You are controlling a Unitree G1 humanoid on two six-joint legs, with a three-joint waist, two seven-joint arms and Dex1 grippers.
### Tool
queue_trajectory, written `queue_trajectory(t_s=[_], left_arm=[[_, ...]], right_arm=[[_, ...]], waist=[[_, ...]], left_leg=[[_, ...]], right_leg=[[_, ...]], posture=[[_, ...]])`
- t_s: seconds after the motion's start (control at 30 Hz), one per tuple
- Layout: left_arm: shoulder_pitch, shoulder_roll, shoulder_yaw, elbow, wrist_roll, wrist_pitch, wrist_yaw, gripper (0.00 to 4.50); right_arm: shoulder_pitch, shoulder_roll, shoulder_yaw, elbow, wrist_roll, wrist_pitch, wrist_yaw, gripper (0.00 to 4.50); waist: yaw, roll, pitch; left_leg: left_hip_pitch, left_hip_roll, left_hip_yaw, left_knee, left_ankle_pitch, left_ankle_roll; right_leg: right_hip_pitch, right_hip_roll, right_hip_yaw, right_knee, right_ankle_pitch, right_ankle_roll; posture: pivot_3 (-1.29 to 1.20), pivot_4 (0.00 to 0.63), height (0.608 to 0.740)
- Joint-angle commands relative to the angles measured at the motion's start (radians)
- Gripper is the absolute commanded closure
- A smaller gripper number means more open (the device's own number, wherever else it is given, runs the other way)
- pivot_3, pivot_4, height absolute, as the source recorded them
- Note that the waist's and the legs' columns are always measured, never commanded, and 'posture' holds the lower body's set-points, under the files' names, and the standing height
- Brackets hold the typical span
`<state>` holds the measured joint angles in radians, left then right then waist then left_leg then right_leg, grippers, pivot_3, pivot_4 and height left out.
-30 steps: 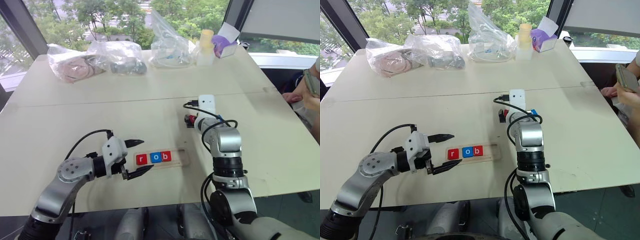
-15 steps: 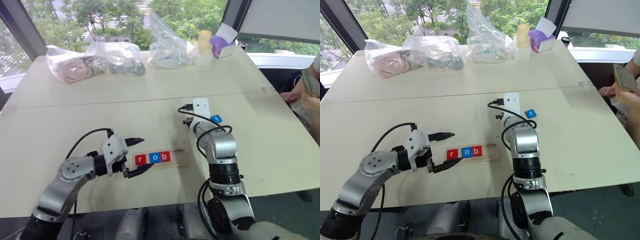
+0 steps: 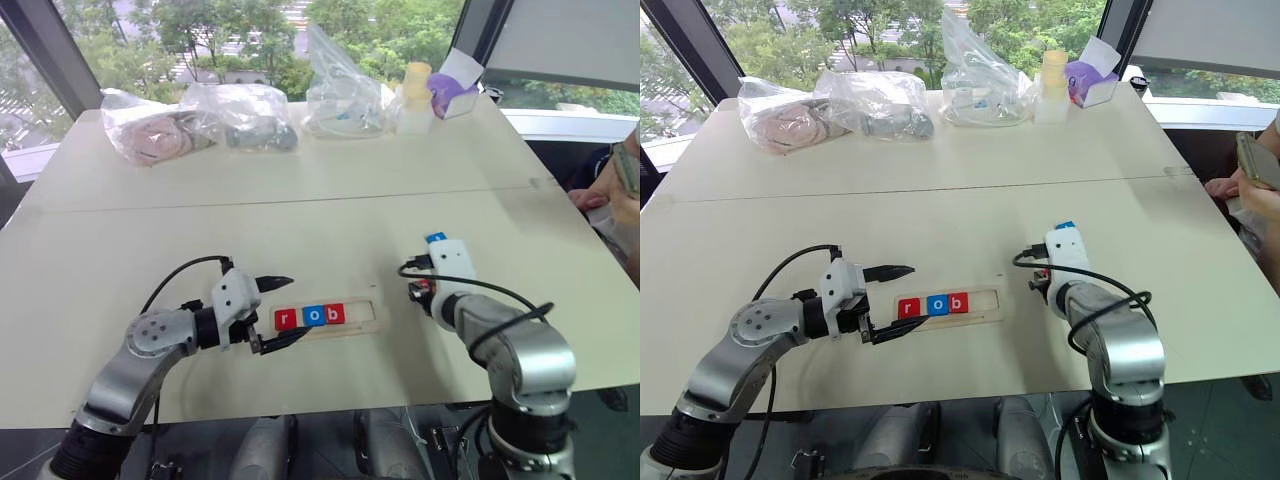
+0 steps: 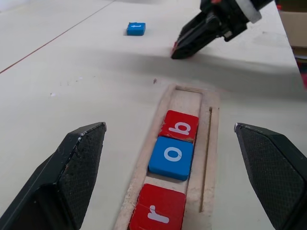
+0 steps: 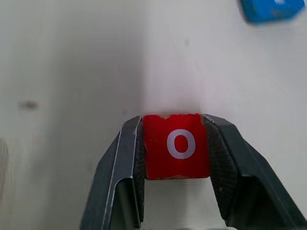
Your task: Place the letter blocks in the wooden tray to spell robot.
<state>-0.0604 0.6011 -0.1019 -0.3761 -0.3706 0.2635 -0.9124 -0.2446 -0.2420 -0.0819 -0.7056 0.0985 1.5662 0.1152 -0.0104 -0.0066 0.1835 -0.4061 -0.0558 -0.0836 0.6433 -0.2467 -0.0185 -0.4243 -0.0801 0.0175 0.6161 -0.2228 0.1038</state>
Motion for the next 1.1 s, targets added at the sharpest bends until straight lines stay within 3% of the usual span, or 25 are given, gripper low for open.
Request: queue_trajectory(t_s=[0.03,0.17,0.3,0.4,0.5,0.6,0.7,0.8,0.93,1.1], left_arm=[[-0.016,-0.003,0.003,-0.002,-0.003,-0.025,-0.011,0.00],[-0.024,-0.005,-0.002,0.007,-0.001,-0.029,-0.018,0.00],[-0.027,-0.003,-0.003,0.008,-0.001,-0.029,-0.022,0.00],[-0.025,-0.001,-0.002,0.006,-0.001,-0.028,-0.026,0.00],[-0.025,0.000,-0.002,0.006,0.001,-0.027,-0.027,0.00],[-0.027,0.000,-0.002,0.009,0.004,-0.030,-0.029,0.00],[-0.032,-0.002,-0.002,0.010,0.005,-0.029,-0.030,0.00],[-0.035,-0.001,0.002,0.012,0.004,-0.030,-0.034,0.00],[-0.038,0.002,0.014,0.015,0.004,-0.031,-0.034,0.00],[-0.033,0.003,0.024,0.001,0.004,-0.026,-0.019,0.00]], right_arm=[[0.056,-0.001,-0.019,-0.029,0.023,0.048,-0.013,3.30],[0.073,0.032,-0.024,-0.050,0.055,0.048,-0.032,3.30],[0.049,0.022,-0.033,-0.052,0.102,0.048,-0.027,1.48],[-0.002,-0.162,0.010,-0.045,0.176,0.048,0.075,0.06],[-0.051,-0.393,0.048,-0.023,0.268,-0.048,0.281,0.02],[-0.022,-0.620,0.066,0.076,0.282,-0.365,0.537,0.02],[0.026,-0.774,0.069,0.244,0.270,-0.705,0.805,0.02],[0.028,-0.840,0.112,0.430,0.209,-0.982,0.969,0.02],[-0.048,-0.830,0.201,0.706,0.132,-1.288,1.147,0.02],[-0.138,-0.752,0.265,0.918,0.048,-1.512,1.206,0.02]], waist=[[0.000,0.000,0.000],[-0.001,0.000,0.000],[-0.002,0.000,0.000],[-0.005,0.001,0.000],[-0.003,0.001,0.001],[0.000,0.002,0.003],[-0.001,-0.001,0.004],[-0.002,-0.001,0.004],[-0.004,-0.001,0.005],[-0.003,-0.001,0.005]], left_leg=[[0.000,0.000,0.000,0.000,0.000,0.000],[0.000,0.000,0.000,0.001,0.000,0.000],[0.000,0.000,0.000,0.001,0.000,0.000],[0.000,0.000,0.000,0.001,0.000,0.000],[-0.001,0.000,0.001,0.001,0.000,0.000],[-0.002,0.000,0.002,0.001,0.000,0.001],[-0.002,0.000,0.002,0.002,-0.001,0.002],[-0.002,0.000,0.003,0.002,-0.001,0.002],[-0.001,0.000,0.004,0.003,-0.001,0.002],[-0.001,0.000,0.003,0.003,-0.001,0.002]], right_leg=[[0.000,0.000,0.000,0.000,0.000,0.000],[0.000,0.000,0.000,-0.001,0.000,0.000],[0.000,0.000,0.000,-0.001,0.000,0.000],[0.000,0.000,0.000,-0.001,0.000,0.000],[-0.001,-0.001,0.000,-0.001,0.000,0.000],[-0.001,-0.001,0.000,-0.002,0.000,0.001],[0.001,-0.001,-0.001,-0.004,-0.002,0.005],[0.002,-0.001,-0.001,-0.004,-0.001,0.002],[0.001,-0.001,0.000,-0.003,0.000,0.002],[0.001,-0.001,0.001,-0.002,0.000,0.001]], posture=[[0.00,0.150,0.740],[0.00,0.150,0.740],[0.00,0.150,0.740],[0.00,0.150,0.740],[0.00,0.150,0.740],[0.00,0.150,0.740],[0.00,0.150,0.740],[0.00,0.150,0.740],[0.00,0.150,0.740],[0.00,0.150,0.740]])
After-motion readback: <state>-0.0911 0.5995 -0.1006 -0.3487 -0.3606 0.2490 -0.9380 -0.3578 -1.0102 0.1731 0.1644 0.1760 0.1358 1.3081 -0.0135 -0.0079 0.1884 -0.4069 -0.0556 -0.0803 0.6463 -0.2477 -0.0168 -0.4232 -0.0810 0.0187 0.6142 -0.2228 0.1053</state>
